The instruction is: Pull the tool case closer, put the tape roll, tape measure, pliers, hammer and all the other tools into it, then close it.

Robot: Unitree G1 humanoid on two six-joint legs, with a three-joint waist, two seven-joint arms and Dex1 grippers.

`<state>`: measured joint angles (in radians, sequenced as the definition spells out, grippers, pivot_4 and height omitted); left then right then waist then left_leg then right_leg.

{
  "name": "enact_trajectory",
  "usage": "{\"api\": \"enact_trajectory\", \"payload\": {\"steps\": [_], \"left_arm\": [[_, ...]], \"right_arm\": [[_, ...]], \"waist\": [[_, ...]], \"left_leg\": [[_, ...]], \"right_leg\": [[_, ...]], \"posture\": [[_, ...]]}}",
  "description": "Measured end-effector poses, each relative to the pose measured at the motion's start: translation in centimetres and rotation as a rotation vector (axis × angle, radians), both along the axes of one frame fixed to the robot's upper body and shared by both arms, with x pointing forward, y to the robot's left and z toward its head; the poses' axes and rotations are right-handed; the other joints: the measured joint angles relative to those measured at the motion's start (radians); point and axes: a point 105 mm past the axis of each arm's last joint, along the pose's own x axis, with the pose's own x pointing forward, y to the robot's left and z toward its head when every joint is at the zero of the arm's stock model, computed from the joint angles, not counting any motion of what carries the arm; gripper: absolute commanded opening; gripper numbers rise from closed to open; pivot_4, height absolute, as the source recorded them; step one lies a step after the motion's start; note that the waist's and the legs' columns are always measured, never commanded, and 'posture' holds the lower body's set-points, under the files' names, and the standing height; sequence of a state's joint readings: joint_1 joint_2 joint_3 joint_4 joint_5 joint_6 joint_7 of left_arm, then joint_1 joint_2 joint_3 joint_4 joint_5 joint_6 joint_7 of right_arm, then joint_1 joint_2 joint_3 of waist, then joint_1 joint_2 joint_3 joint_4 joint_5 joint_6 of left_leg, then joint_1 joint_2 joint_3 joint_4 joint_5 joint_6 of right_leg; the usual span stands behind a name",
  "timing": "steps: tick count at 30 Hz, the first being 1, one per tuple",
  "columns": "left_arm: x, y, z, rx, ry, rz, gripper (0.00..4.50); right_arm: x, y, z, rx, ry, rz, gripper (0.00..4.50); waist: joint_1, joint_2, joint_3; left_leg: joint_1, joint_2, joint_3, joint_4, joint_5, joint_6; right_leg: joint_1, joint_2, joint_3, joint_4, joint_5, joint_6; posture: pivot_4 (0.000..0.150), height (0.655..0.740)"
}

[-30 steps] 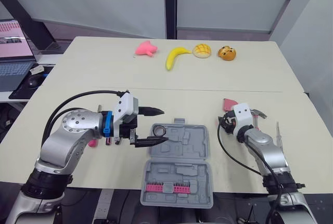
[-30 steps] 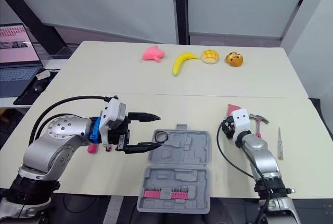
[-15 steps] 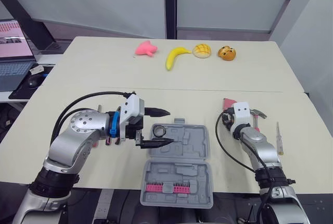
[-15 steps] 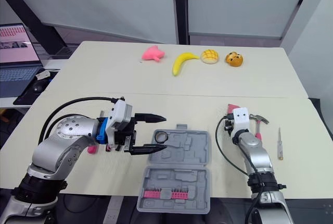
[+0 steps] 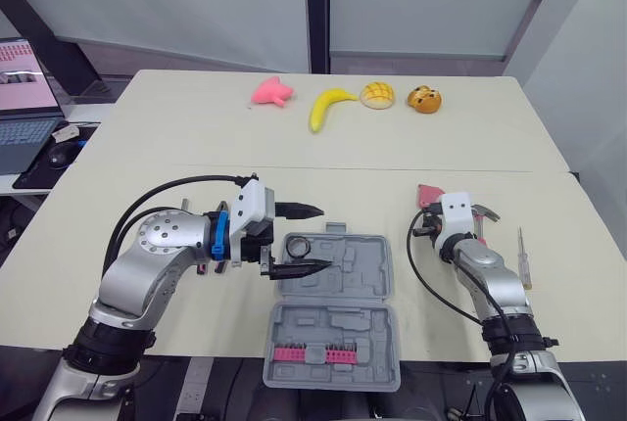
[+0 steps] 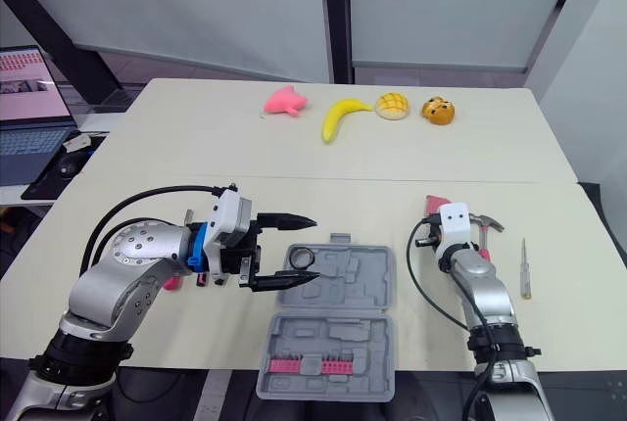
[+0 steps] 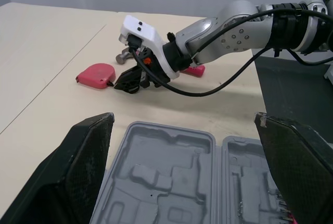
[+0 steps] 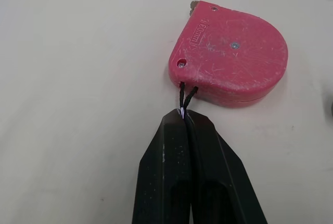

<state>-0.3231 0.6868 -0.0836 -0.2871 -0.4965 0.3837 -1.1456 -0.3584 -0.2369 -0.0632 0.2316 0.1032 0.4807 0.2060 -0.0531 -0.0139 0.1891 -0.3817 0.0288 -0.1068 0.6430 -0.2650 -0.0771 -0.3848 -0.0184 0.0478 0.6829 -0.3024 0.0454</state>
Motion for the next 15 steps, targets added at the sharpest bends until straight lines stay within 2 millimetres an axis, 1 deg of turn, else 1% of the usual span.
{"api": "enact_trajectory", "payload": {"steps": [4,7,10,15], "left_arm": [[-0.7,0.7,-1.2,0.050,-0.004,-0.004,4.50],[-1.4,0.8,-1.9,0.063,0.001,-0.009,4.50],[-2.2,0.9,-2.4,0.073,0.005,-0.021,4.50],[-3.3,1.1,-2.9,0.090,0.004,-0.066,4.50]], "right_arm": [[-1.8,-0.7,-0.2,-0.007,0.019,0.043,0.01],[-4.2,-1.1,-0.5,-0.018,0.051,0.080,0.01],[-7.4,-1.3,-1.1,-0.014,0.102,0.114,0.01],[-12.4,-0.7,-1.7,0.004,0.190,0.172,0.01]], "waist": [[0.001,0.000,0.000],[0.006,0.000,0.000],[0.012,0.000,0.000],[0.018,0.001,-0.001]], "left_leg": [[0.000,0.000,0.000,-0.001,0.000,0.000],[-0.001,0.000,0.000,-0.001,0.000,0.000],[0.000,0.000,-0.001,0.000,0.000,0.000],[0.000,0.000,0.000,0.000,0.000,0.000]], "right_leg": [[0.000,0.000,0.000,-0.001,0.000,0.000],[0.000,0.000,0.000,-0.001,0.000,0.000],[0.000,0.000,0.000,-0.001,0.000,0.000],[0.001,0.000,0.000,-0.001,0.000,0.000]], "posture": [[0.150,0.7400],[0.150,0.7400],[0.150,0.7400],[0.150,0.7400]]}}
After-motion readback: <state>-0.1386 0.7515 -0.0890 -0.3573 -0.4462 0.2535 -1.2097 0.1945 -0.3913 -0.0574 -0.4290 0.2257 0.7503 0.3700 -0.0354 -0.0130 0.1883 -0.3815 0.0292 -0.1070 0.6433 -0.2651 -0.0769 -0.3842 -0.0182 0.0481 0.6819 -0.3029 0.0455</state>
